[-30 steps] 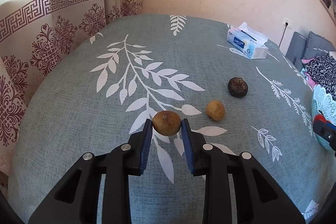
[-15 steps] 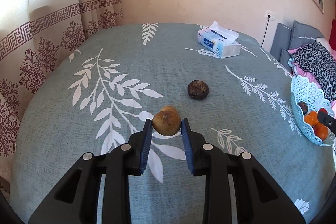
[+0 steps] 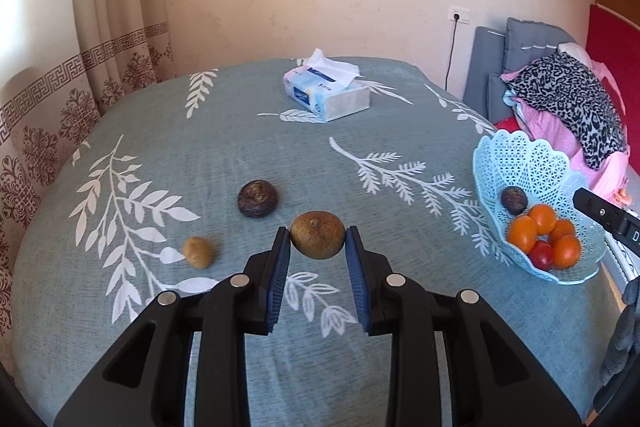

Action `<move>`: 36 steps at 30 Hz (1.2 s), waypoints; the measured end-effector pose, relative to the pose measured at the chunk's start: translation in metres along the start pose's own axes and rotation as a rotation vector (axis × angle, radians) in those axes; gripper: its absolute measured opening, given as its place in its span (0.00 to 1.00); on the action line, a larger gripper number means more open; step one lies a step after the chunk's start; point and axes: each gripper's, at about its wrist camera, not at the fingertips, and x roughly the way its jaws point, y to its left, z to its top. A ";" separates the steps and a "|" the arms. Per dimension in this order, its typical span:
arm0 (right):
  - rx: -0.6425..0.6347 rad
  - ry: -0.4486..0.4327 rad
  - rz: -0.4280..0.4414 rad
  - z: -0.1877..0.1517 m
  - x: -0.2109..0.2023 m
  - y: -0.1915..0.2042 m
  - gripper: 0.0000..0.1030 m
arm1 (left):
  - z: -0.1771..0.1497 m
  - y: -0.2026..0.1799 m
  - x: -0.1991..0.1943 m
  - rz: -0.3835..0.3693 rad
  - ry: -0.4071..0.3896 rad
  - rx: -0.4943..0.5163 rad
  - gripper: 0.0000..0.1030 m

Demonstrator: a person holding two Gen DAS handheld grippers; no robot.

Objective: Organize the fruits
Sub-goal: 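Carry both fruits to the blue basket and release the tomato from the right tool, then lower the light brown fruit into the basket and open the left tool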

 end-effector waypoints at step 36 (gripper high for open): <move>0.095 -0.037 -0.054 0.008 -0.003 -0.028 0.64 | 0.024 -0.101 0.038 -0.295 0.015 0.082 0.69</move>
